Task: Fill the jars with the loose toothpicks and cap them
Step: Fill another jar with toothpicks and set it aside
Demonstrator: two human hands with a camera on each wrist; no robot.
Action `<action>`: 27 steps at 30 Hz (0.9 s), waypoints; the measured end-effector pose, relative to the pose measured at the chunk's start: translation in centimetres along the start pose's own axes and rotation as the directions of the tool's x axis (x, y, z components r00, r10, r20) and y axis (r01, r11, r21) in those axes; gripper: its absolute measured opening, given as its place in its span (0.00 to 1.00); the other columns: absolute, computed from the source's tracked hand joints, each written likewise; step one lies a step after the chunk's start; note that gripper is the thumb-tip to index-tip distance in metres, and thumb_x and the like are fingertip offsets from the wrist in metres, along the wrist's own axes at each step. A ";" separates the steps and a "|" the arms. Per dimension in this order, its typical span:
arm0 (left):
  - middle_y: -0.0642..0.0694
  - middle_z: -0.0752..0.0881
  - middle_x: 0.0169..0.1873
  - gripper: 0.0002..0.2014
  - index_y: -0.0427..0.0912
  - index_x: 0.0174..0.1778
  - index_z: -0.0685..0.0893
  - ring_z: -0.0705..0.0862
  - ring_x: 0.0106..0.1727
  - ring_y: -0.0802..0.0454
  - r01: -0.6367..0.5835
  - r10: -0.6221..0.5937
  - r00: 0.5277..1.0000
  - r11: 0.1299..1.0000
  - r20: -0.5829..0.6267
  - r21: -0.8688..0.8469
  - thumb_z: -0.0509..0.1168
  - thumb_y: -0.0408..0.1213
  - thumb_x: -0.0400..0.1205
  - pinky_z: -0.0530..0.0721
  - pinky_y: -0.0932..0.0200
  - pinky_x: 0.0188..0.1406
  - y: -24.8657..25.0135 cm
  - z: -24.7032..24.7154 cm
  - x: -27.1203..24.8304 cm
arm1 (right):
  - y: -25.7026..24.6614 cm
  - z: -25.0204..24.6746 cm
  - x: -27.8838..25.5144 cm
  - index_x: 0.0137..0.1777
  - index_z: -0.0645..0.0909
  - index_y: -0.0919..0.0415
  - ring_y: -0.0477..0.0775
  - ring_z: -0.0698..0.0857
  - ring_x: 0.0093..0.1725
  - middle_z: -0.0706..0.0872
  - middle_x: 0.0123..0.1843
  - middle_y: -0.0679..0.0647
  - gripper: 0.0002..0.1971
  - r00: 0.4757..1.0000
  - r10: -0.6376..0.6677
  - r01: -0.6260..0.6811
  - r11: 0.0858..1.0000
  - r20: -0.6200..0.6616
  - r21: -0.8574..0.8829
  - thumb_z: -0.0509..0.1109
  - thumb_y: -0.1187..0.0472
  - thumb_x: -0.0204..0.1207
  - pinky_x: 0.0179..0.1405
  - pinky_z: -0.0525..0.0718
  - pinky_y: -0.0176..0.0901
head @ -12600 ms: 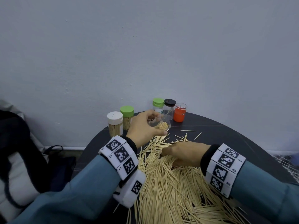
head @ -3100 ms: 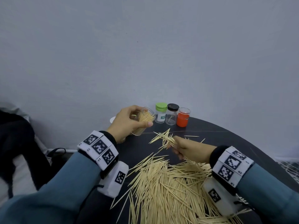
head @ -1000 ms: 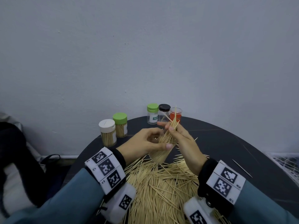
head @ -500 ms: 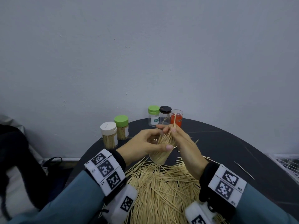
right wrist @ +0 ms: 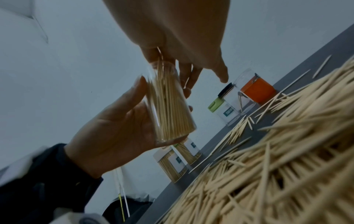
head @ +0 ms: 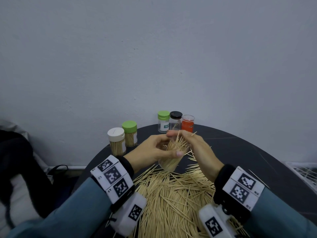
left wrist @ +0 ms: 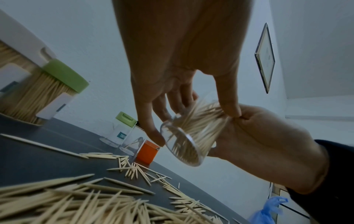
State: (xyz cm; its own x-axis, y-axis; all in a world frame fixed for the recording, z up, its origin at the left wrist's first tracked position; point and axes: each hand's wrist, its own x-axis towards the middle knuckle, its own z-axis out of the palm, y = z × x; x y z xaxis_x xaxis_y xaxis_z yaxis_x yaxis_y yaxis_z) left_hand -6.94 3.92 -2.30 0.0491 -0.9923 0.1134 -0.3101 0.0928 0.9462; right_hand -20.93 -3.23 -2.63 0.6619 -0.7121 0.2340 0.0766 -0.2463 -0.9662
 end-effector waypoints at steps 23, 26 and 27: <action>0.50 0.88 0.50 0.35 0.50 0.57 0.85 0.84 0.56 0.53 -0.034 0.062 0.989 0.979 -0.136 0.200 0.76 0.60 0.54 0.80 0.53 0.63 -1.0 -1.3 0.3 | 0.3 -1.3 0.9 0.60 0.80 0.54 0.42 0.83 0.53 0.85 0.53 0.49 0.11 0.989 -0.144 0.150 0.959 0.043 -0.241 0.68 0.63 0.78 0.51 0.82 0.32; 0.48 0.89 0.50 0.32 0.51 0.56 0.86 0.85 0.55 0.52 -0.032 0.065 0.986 0.978 -0.154 0.207 0.82 0.54 0.56 0.80 0.53 0.62 -0.8 -1.4 0.3 | 0.0 -1.5 1.0 0.50 0.84 0.52 0.45 0.84 0.51 0.85 0.50 0.49 0.06 0.967 -0.252 0.243 0.901 0.022 -0.361 0.72 0.62 0.75 0.48 0.84 0.35; 0.48 0.89 0.50 0.29 0.51 0.57 0.86 0.85 0.55 0.52 -0.029 0.062 0.986 0.978 -0.157 0.207 0.83 0.49 0.59 0.80 0.54 0.62 -0.8 -1.4 0.3 | -0.1 -1.6 1.0 0.47 0.84 0.51 0.44 0.84 0.50 0.85 0.49 0.47 0.05 0.960 -0.280 0.258 0.886 -0.002 -0.384 0.73 0.62 0.74 0.47 0.84 0.35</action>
State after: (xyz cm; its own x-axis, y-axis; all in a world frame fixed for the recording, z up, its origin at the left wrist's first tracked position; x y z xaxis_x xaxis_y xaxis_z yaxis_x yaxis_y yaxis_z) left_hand -5.34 3.67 -2.55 0.1784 -0.9594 0.2184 -0.5015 0.1023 0.8591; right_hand -21.45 -4.94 -2.12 0.6120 -0.6161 0.4958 -0.0480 -0.6546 -0.7544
